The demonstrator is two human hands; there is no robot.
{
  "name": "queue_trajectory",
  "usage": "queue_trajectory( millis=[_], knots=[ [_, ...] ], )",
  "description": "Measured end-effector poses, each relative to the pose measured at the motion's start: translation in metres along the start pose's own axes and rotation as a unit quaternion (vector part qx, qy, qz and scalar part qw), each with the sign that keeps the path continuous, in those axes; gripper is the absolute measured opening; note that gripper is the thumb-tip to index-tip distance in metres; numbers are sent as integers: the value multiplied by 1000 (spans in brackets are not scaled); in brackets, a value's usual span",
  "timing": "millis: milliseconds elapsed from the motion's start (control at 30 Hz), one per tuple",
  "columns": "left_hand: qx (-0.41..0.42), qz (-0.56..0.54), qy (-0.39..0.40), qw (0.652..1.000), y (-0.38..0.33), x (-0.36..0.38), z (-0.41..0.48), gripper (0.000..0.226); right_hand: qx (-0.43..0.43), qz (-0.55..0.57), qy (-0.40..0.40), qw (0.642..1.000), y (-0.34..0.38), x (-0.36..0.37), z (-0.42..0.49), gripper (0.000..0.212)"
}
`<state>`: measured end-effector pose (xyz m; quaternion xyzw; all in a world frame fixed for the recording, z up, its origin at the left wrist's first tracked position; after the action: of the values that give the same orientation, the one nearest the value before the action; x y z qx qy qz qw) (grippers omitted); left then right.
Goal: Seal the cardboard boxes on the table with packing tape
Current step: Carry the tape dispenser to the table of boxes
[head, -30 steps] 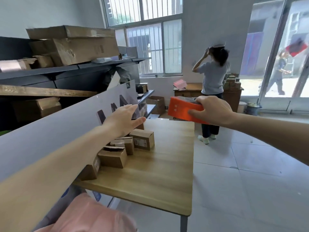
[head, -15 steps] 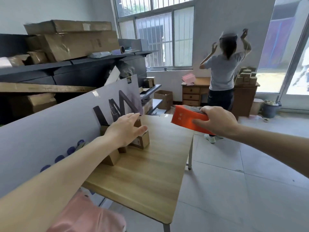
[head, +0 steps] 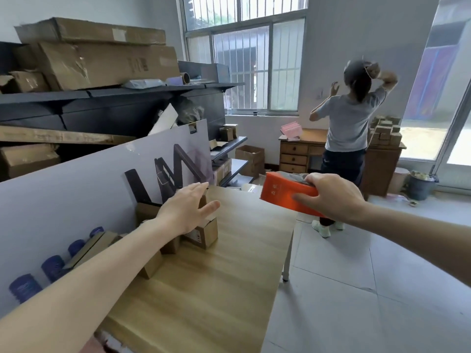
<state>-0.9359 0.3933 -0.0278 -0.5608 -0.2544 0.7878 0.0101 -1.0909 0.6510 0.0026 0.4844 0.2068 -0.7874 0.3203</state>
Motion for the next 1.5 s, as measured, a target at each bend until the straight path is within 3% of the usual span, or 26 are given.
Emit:
queue_trajectory(
  millis=[333,700,1067,1233,1500],
  knots=[
    [-17,-51,-1,999,16,50,113,73,-40,-30,-21,999,-36,37,114,46],
    [-80,-45,-29,995,68,38,137,73,-84,-13,20,996,-23,95,186,50],
    [-218,-39,-38,974,113,89,149,69,-197,32,61,978,-12,198,256,39],
    [-291,-14,-66,954,105,104,162,66,-249,68,88,962,-35,241,296,32],
    [-352,8,-99,931,72,128,193,66,-280,132,141,940,-67,297,360,37]
  ],
)
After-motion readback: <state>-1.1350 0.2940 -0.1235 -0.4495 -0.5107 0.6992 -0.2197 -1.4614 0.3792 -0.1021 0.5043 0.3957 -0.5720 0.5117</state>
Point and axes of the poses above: each hand's wrist, its own z-axis towards the middle knuckle, its own x-axis out of the palm, y = z × x, the point moved 6 cm from there along z, towards the middle knuckle, and after that the axes turned 13 degrees about -z, right-handed, at the moved point
